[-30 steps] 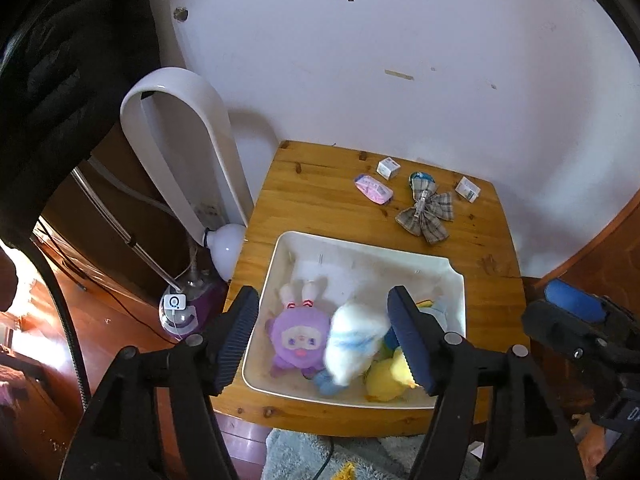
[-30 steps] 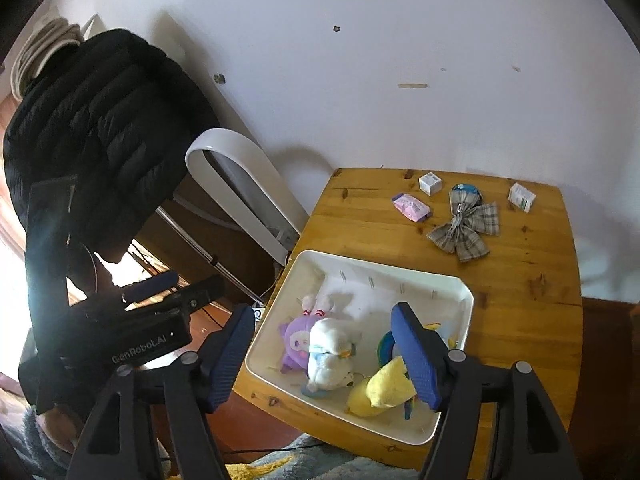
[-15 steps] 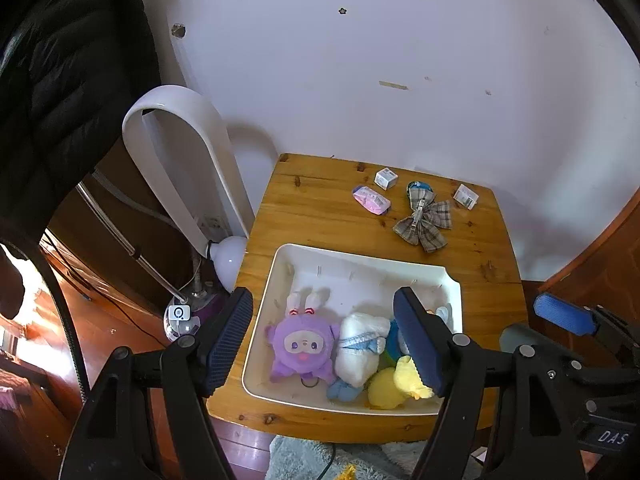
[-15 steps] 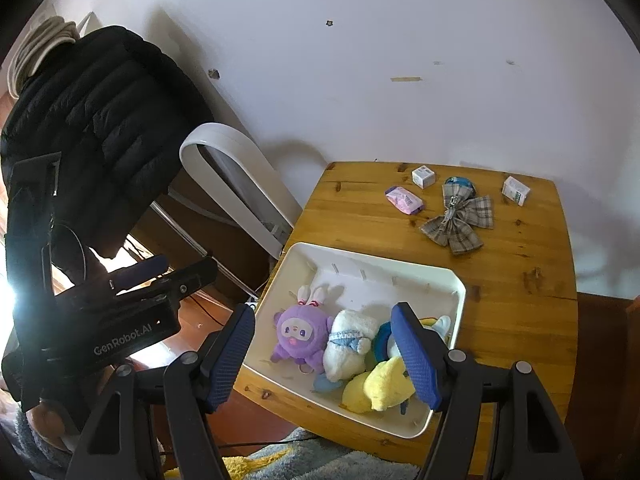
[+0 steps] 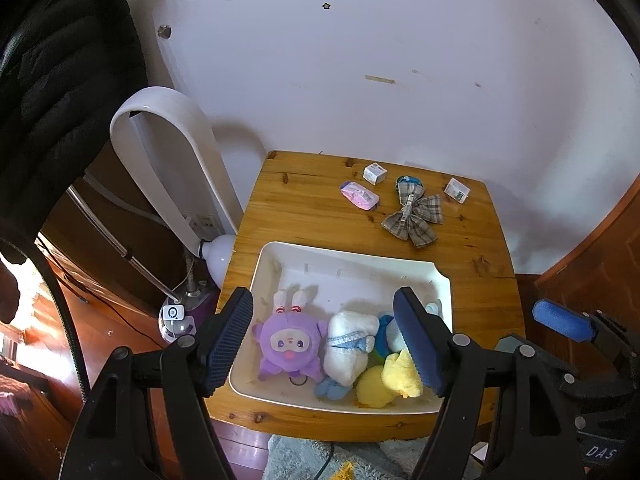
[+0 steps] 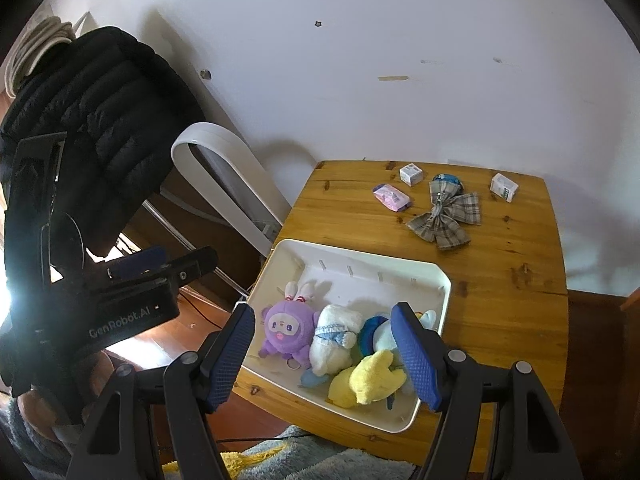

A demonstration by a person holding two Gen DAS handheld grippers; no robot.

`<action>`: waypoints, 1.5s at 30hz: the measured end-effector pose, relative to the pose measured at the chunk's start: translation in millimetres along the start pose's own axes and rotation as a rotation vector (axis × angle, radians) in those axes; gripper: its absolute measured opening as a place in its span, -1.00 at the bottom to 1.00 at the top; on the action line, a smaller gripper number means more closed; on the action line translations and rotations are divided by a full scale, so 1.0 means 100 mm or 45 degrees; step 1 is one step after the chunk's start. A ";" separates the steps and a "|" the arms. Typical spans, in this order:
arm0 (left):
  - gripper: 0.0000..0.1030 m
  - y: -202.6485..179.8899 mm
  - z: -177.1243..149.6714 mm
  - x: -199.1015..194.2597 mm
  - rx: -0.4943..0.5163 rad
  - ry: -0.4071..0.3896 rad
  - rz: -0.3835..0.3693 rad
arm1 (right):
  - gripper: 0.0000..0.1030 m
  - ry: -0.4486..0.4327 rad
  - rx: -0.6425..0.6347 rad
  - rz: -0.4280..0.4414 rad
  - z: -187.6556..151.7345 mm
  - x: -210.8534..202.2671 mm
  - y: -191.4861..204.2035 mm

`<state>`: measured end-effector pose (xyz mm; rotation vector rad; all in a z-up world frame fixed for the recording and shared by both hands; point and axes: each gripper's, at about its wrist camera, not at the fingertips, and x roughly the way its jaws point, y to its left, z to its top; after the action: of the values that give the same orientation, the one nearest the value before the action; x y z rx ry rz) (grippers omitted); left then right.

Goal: Organize objects
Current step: 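Withdraw both tools from the tray back over the table, then move the left tool to the pink packet while the right tool approaches the plaid bow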

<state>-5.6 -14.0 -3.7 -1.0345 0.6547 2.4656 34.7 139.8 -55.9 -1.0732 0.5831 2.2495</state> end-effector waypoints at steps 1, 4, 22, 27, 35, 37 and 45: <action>0.48 -0.01 0.00 0.01 -0.001 0.001 0.000 | 0.39 -0.003 0.029 -0.022 0.00 0.00 -0.01; 0.48 -0.03 0.02 0.03 -0.003 0.005 -0.003 | 0.38 -0.012 0.077 -0.056 -0.01 -0.01 -0.07; 0.48 -0.29 0.29 0.17 0.086 0.029 -0.030 | 0.39 -0.055 0.286 -0.160 0.09 0.02 -0.35; 0.48 -0.30 0.41 0.19 0.105 0.022 -0.019 | 0.38 -0.069 0.303 -0.178 0.19 0.06 -0.37; 0.48 -0.33 0.66 0.21 0.131 -0.014 0.003 | 0.39 -0.079 0.341 -0.239 0.42 0.16 -0.47; 0.48 -0.34 0.74 0.22 0.138 -0.027 0.006 | 0.38 -0.089 0.338 -0.254 0.51 0.17 -0.50; 0.49 -0.41 1.07 0.34 0.154 -0.049 0.018 | 0.39 -0.125 0.385 -0.374 0.81 0.23 -0.76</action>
<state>-66.3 83.8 26.6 -0.9376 0.7908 2.4185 28.3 251.1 -37.6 -0.8318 0.6530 1.8771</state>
